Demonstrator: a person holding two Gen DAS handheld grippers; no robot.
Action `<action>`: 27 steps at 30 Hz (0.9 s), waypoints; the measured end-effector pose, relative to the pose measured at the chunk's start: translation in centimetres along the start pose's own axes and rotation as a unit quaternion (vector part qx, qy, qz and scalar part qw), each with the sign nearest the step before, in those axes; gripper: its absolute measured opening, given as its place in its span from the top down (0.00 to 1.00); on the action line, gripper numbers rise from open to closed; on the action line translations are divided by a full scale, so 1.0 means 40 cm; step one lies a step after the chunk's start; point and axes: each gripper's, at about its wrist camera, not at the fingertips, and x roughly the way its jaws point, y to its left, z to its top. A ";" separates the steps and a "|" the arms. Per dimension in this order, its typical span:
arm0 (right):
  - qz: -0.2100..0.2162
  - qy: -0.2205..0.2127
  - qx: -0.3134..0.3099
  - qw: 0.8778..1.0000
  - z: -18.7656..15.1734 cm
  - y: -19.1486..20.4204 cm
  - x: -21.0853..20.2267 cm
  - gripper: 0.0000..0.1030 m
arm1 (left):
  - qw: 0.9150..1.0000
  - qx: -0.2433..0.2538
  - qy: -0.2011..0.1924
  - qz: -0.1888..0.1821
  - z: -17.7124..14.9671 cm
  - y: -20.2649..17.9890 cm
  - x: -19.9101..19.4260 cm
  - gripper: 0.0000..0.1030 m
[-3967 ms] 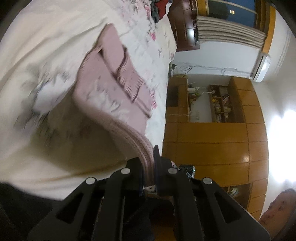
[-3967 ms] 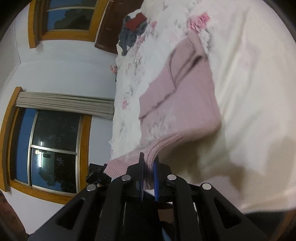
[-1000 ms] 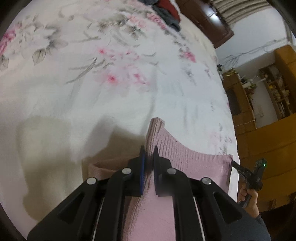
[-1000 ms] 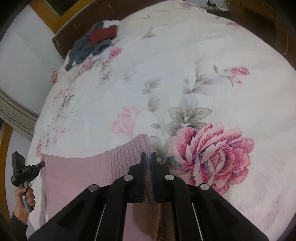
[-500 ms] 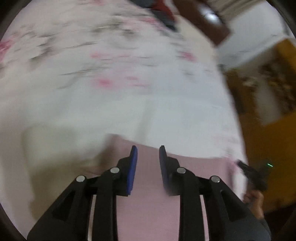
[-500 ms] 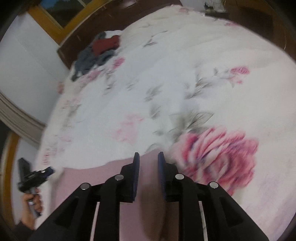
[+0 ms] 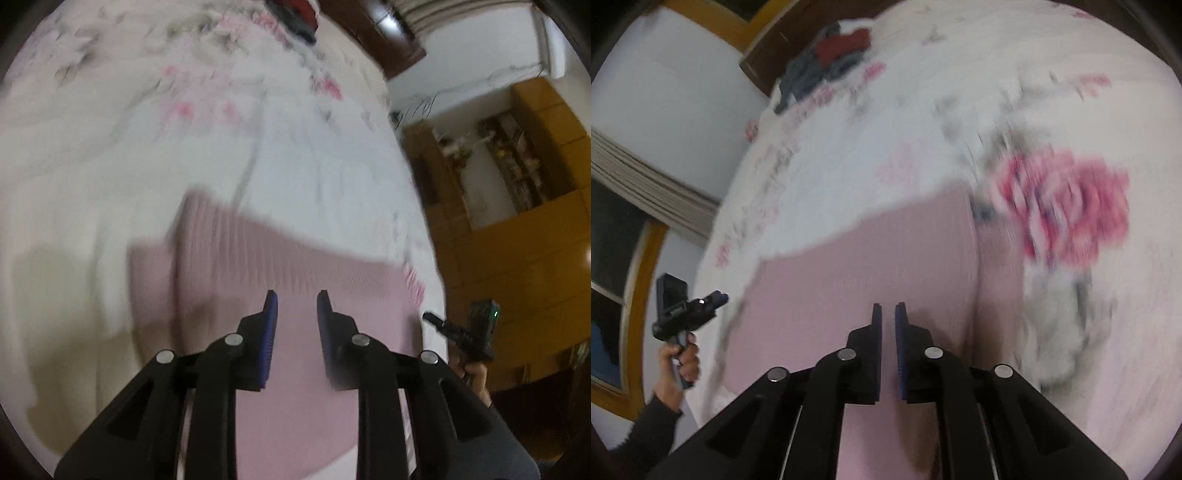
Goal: Fold small clothes
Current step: 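Open both tools and release the folded sweater on the bed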
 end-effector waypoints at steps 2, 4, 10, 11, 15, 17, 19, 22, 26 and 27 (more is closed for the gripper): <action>-0.025 0.011 0.013 1.000 -0.019 -0.047 0.025 1.00 | 0.998 -0.017 0.028 0.052 -0.021 0.045 0.041 0.89; -0.014 0.006 0.039 0.999 -0.018 -0.065 0.015 1.00 | 0.998 -0.028 0.020 0.047 -0.011 0.053 0.028 0.88; 0.039 -0.011 0.006 0.999 -0.106 0.037 -0.099 0.87 | 0.998 0.033 0.003 -0.057 -0.097 -0.043 -0.089 0.83; 0.041 -0.004 0.006 0.999 -0.116 0.036 -0.096 0.87 | 0.997 0.039 0.017 -0.062 -0.133 -0.043 -0.083 0.83; -0.001 0.032 0.013 0.999 -0.195 -0.028 -0.042 0.94 | 0.997 0.033 0.064 0.018 -0.226 0.033 -0.016 0.83; -0.010 0.028 0.022 0.999 -0.208 -0.056 -0.039 1.00 | 0.998 0.007 0.061 0.011 -0.239 0.070 -0.011 0.86; 0.008 0.012 0.038 0.999 -0.216 -0.058 -0.081 0.89 | 0.999 0.006 0.035 -0.032 -0.263 0.062 -0.060 0.78; 0.025 0.012 0.022 0.999 -0.251 -0.020 -0.108 0.86 | 0.999 0.028 0.036 -0.026 -0.301 0.059 -0.074 0.68; -0.043 0.041 0.006 0.998 -0.292 -0.055 -0.082 1.00 | 0.998 0.000 0.058 -0.015 -0.297 0.116 -0.056 0.74; -0.056 0.030 0.000 0.998 -0.292 -0.037 -0.102 0.92 | 0.999 -0.001 0.050 -0.020 -0.281 0.111 -0.080 0.68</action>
